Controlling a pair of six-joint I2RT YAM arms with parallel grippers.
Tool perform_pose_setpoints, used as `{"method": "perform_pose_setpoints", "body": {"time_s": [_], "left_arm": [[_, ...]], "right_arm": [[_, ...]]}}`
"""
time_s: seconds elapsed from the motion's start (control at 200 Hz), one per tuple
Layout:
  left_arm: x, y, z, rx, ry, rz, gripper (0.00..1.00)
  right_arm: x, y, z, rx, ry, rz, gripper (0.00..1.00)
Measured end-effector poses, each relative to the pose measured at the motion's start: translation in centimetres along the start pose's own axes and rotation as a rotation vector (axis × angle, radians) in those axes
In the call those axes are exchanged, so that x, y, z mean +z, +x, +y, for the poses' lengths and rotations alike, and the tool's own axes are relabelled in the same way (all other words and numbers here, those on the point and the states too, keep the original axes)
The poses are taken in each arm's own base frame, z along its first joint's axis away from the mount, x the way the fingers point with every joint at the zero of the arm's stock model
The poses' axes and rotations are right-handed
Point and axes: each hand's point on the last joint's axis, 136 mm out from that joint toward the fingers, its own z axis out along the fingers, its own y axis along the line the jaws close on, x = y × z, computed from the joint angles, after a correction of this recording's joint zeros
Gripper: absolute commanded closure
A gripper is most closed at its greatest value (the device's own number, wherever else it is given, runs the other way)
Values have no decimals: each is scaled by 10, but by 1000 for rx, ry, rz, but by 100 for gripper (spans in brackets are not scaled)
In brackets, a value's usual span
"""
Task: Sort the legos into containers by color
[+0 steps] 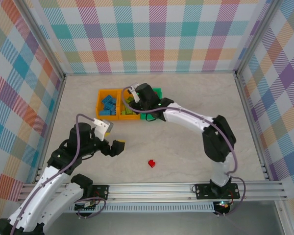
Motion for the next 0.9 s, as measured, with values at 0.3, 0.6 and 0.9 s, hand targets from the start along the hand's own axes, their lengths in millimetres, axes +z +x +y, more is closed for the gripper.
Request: {"method": "perform_pose_setpoints", "body": {"time_s": [0.3,0.6,0.9], "left_arm": [[-1,2,43,-420,-242,-45,17],[-10,22,63,-848,-353,-132,31],[41,65,8,-959,-313,153,32]], "right_arm": [[47,-16,-14,-21,21,-15,53],[-7,-22,-16,-22,-6,-44,41],[-149,10,-19,38,-36,-145,21]]}}
